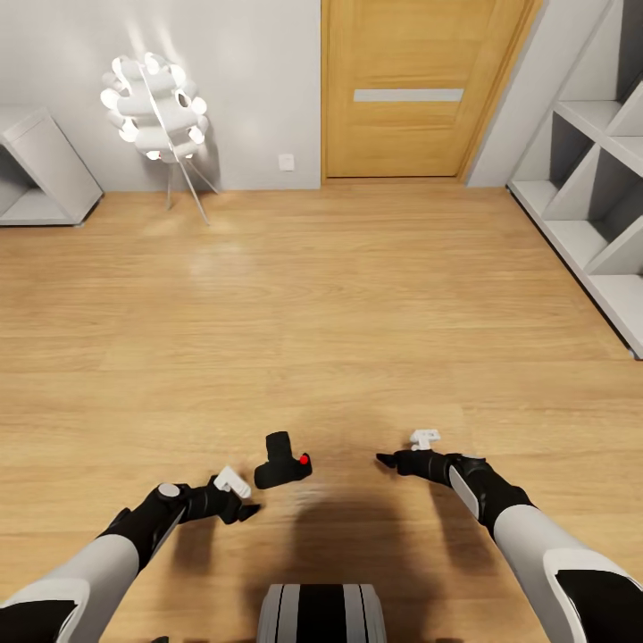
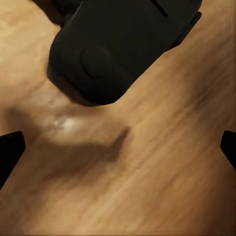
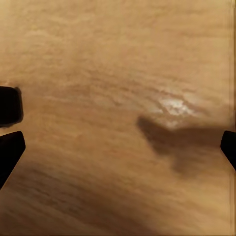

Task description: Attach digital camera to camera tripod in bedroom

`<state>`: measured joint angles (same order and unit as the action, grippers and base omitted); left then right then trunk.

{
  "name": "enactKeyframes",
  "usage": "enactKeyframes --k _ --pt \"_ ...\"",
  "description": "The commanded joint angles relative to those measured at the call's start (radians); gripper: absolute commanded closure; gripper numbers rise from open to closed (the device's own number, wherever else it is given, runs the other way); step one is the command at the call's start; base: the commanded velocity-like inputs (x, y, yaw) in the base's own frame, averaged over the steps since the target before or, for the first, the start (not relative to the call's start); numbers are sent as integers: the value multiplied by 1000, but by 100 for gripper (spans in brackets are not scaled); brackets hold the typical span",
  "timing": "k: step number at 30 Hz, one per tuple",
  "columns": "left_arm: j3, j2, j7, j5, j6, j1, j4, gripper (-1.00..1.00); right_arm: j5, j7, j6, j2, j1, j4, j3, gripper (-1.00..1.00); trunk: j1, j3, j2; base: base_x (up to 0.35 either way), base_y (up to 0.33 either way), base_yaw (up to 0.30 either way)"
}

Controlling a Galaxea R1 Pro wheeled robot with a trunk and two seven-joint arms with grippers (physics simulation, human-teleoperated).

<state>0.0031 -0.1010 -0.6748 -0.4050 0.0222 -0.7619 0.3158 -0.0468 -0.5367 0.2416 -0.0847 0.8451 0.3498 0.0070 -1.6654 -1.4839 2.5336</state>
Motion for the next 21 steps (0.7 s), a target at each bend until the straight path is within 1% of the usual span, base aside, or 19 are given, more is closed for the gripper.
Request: enactKeyframes --k 1,2,7,8,11,13,17,18,19,20,21 --pt "1 2 0 -5 3 0 2 -100 -6 8 8 0 0 2 0 -100 0 -1 0 0 0 0" --pt "2 7 3 -1 12 0 4 -100 -10 23 -1 -1 0 15 -1 -100 0 -1 0 0 0 0" --pt "5 12 4 6 62 0 10 -100 -11 28 -30 -1 0 23 -2 -100 0 -1 0 0 0 0" --pt "7 14 5 8 104 0 15 -100 -12 32 -50 -2 0 26 -2 -100 0 -1 0 0 0 0" --pt "8 14 9 8 115 0 19 -100 -13 33 -58 -2 0 26 -2 -100 0 -1 0 0 0 0" --pt "8 14 24 8 120 0 20 -100 -13 33 -60 -3 0 25 -2 -100 0 -1 0 0 0 0" --pt "6 13 85 6 125 0 21 -100 -13 33 -61 -3 0 24 -2 -100 0 -1 0 0 0 0" --pt "2 13 115 1 126 0 21 -100 -13 34 -62 -3 0 23 -2 -100 0 -1 0 0 0 0" --pt "1 12 128 -2 127 0 21 -100 -13 34 -62 -3 0 23 -2 -100 0 -1 0 0 0 0" --pt "-5 9 167 -9 140 0 31 -100 -13 35 -62 -3 0 20 -2 -100 0 -1 0 0 0 0" --pt "-6 6 173 -11 157 0 38 -100 -13 35 -62 -3 0 20 -1 -100 0 -1 0 0 0 0"
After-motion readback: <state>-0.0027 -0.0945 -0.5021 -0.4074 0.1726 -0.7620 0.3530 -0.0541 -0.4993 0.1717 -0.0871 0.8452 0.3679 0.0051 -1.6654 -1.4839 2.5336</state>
